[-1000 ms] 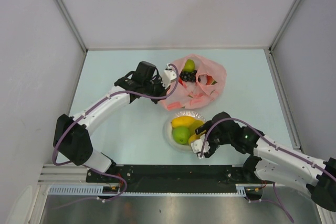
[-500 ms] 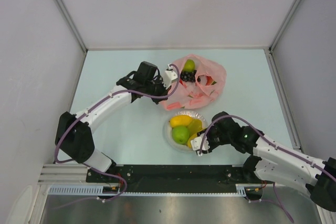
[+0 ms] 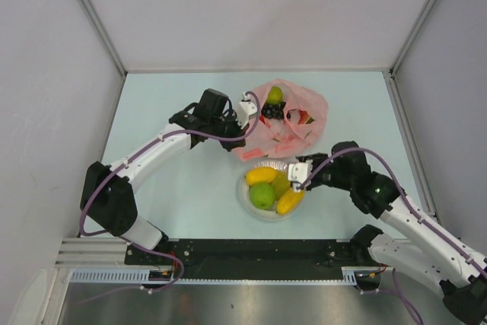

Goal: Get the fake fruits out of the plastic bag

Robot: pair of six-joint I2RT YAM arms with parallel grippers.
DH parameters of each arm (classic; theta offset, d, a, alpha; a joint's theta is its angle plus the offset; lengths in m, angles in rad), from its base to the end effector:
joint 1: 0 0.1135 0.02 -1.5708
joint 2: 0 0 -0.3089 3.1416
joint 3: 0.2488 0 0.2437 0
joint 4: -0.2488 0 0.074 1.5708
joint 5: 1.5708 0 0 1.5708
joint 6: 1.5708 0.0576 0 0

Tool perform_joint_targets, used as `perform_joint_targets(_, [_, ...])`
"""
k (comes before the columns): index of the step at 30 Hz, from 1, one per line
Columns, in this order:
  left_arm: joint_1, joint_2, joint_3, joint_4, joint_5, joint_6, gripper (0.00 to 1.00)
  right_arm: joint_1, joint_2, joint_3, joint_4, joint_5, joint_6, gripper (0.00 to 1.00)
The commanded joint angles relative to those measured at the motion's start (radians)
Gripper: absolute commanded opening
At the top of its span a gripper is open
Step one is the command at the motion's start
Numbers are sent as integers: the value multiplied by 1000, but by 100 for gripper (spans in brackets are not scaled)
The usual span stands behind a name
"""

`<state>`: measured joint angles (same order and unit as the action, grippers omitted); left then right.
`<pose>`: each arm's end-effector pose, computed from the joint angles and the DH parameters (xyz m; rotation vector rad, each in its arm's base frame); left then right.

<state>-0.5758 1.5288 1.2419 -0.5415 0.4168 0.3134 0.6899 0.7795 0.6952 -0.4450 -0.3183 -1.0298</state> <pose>0.2693 -0.2026 0.3195 1.2048 2.0718 -0.6224 0.1056 0.1105 0.3056 -1.6885 1.2033 0.1263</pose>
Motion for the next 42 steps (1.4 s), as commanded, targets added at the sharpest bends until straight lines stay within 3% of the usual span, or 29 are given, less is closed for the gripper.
perform_joint_targets(1, [2,-25,62,14,45,-30,0,-64,177,75,288,64,235,41])
perform_joint_targets(7, [1,-64,131,-5,68,-63,0,-85,600,242,584,199,376,36])
perform_joint_targets(17, [1,-97,162,-11,88,-66,0,-183,1052,518,753,395,622,38])
perform_joint_targets(21, [1,-116,131,0,88,-66,0,-269,1095,530,776,495,640,49])
perform_joint_targets(29, [1,-108,108,26,109,-76,0,-437,1014,518,638,506,715,50])
perform_joint_targets(33, [1,-79,131,21,120,-76,0,-425,982,514,632,467,708,59])
perform_joint_targets(37, [1,-67,162,2,120,-76,0,-336,911,514,617,458,677,59])
perform_joint_targets(41, [1,-64,168,8,116,-80,0,-268,824,514,525,377,678,62])
perform_joint_targets(42, [1,-62,168,12,117,-85,0,-256,814,514,494,357,688,66])
